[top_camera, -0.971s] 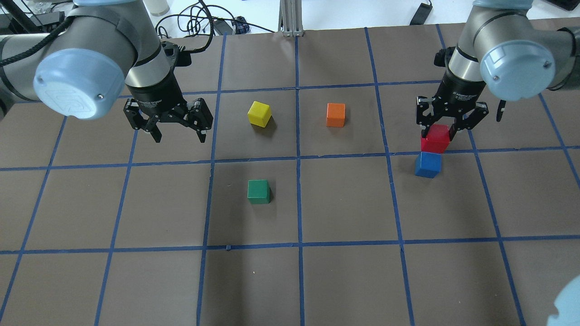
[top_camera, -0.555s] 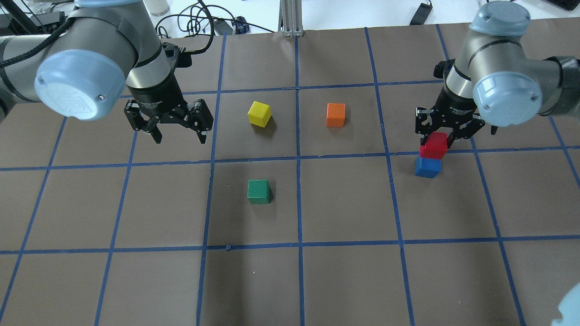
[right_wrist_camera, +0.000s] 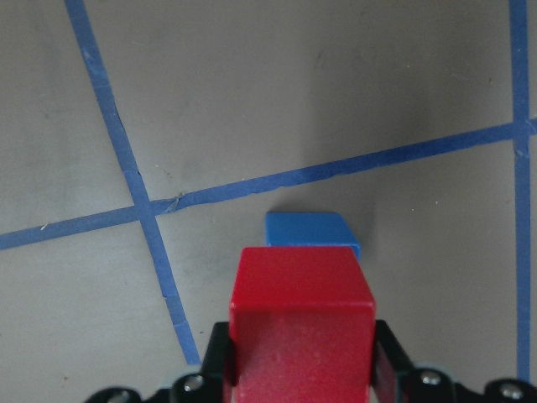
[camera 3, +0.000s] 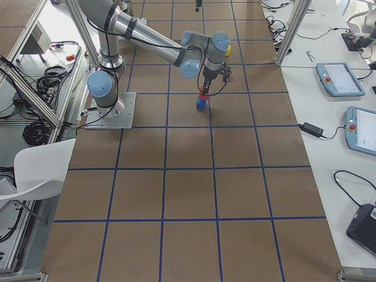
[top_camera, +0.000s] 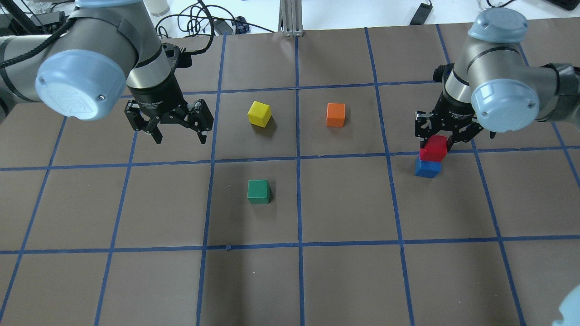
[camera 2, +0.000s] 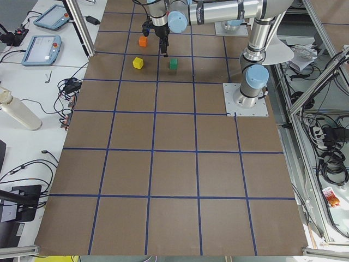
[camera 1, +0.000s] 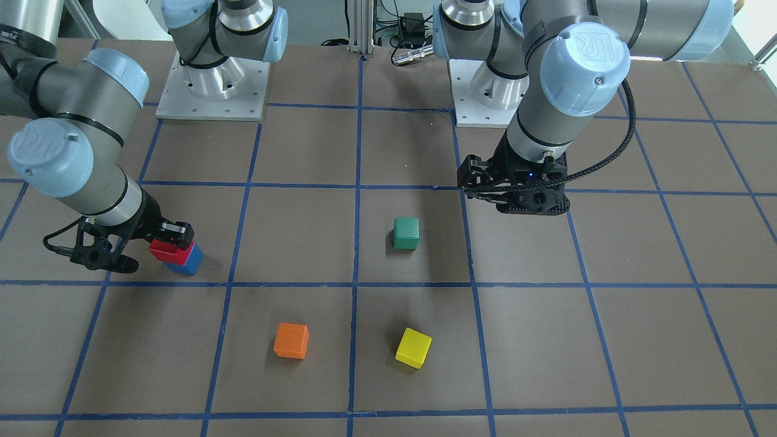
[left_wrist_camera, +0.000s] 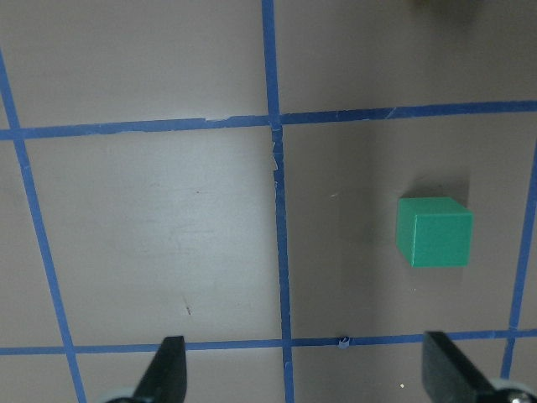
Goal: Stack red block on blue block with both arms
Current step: 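Lower the red cube onto the blue cube and open the right gripper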
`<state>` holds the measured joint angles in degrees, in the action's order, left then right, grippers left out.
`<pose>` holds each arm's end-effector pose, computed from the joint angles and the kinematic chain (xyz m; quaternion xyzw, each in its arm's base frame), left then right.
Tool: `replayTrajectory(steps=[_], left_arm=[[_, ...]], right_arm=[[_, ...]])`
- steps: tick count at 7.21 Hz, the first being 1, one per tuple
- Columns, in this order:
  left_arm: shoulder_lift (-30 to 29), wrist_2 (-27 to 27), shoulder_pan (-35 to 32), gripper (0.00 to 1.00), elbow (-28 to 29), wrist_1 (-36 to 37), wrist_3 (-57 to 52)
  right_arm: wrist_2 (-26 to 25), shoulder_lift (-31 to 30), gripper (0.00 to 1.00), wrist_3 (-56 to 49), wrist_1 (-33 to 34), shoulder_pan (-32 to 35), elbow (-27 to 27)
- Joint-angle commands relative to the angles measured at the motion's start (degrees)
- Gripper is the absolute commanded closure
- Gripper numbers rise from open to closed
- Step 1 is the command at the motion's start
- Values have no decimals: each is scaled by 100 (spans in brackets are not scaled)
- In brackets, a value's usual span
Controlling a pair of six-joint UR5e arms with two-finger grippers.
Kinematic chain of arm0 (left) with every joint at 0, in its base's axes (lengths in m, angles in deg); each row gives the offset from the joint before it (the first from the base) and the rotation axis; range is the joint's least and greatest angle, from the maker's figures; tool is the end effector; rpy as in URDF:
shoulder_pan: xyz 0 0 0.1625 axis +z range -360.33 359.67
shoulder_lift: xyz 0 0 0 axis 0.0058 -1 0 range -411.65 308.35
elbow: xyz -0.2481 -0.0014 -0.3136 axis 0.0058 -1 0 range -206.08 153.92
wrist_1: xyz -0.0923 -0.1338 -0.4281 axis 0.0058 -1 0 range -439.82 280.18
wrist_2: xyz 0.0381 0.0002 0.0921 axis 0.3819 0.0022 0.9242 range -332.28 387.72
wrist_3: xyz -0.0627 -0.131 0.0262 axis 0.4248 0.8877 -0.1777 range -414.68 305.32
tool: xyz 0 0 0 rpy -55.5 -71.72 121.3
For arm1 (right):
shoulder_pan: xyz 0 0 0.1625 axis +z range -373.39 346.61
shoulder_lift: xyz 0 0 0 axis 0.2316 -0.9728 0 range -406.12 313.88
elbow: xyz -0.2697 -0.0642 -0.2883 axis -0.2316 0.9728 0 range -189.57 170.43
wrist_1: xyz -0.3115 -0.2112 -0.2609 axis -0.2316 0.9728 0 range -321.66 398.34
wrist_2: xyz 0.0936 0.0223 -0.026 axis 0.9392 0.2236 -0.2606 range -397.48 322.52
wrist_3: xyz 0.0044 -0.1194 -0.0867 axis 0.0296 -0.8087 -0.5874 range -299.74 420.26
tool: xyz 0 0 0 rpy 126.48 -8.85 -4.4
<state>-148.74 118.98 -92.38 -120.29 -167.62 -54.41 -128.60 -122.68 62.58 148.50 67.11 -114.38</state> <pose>-0.1497 -0.5490 0.3120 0.0164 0.9967 0.0791 0.0126 0.0367 -0.5707 0.1840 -0.1021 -0.9922 -0.0710 0.0053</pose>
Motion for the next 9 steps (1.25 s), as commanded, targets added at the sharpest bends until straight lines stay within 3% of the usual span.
replayTrajectory(steps=[1, 6, 7, 9], left_arm=[[-12, -3, -6, 0, 0, 0, 26], [-47, -3, -33, 0, 0, 0, 44], [-47, 6, -33, 0, 0, 0, 44], [-56, 6, -33, 0, 0, 0, 53]], right_arm=[[6, 36, 89, -30, 14, 0, -4], [-2, 62, 86, -136, 14, -70, -4], [6, 88, 79, -110, 14, -70, -13], [24, 97, 75, -83, 14, -70, -57]])
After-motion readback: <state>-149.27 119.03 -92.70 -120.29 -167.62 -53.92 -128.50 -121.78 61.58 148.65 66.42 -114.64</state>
